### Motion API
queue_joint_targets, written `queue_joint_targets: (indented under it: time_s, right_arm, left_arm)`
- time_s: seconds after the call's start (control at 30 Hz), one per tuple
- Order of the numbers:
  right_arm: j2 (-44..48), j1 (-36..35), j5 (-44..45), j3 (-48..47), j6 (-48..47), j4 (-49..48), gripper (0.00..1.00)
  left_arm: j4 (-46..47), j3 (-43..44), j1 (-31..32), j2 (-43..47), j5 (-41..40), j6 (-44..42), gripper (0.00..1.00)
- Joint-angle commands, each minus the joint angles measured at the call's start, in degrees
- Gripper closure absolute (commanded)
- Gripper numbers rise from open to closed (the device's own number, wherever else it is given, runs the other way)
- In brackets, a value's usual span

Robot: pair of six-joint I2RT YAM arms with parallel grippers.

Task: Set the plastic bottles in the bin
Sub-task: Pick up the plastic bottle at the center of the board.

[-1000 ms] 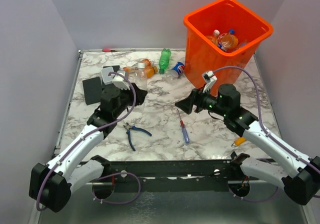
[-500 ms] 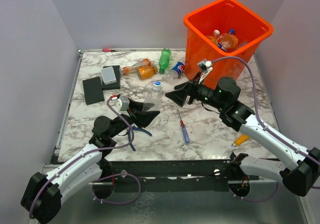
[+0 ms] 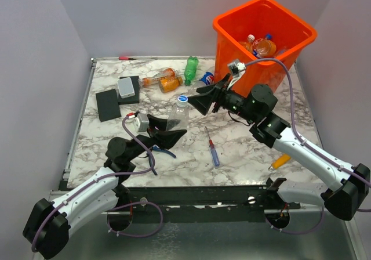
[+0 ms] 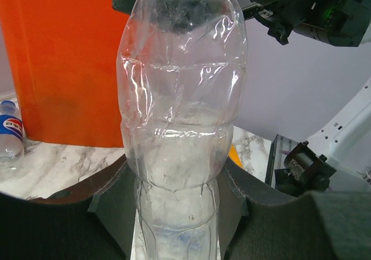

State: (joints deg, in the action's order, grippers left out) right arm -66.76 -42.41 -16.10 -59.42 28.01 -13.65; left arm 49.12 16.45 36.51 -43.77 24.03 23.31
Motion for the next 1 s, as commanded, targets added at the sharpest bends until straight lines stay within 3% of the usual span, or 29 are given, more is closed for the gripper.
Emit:
queue_joint_targets:
  time_s: [0.0,0.1,0.23,0.37,0.97]
  right_arm:
    - [0.75,-1.10,-4.67,-1.29,-0.24,-5.11,0.19]
    - [0.99,-1.77,-5.11,-2.23,-0.81,-5.03,0.19]
    - [-3.27,-3.57,-3.21,-9.15,-5.04,6.10,0.19]
    - [-6.43,-5.74,-0.34,-11.74,-6.44,10.01,0.19]
    - [-8.80,-7.33,0.83,-13.44,-7.42,16.63,0.40]
  left_arm:
    - [1.33,-0.10,0.17,-0.21,-1.07,-0.81,0.72]
    - [1.33,0.05,0.27,-0.67,-1.05,-0.73,0.72]
    - [1.33,0.25,0.37,-1.01,-1.12,-0.56,0.72]
    - [1.33,0.08,0.35,-0.80,-1.31,-0.51,0.72]
    - [0.82,0.16,0.67,-1.62,-1.75,-0.71,0.71]
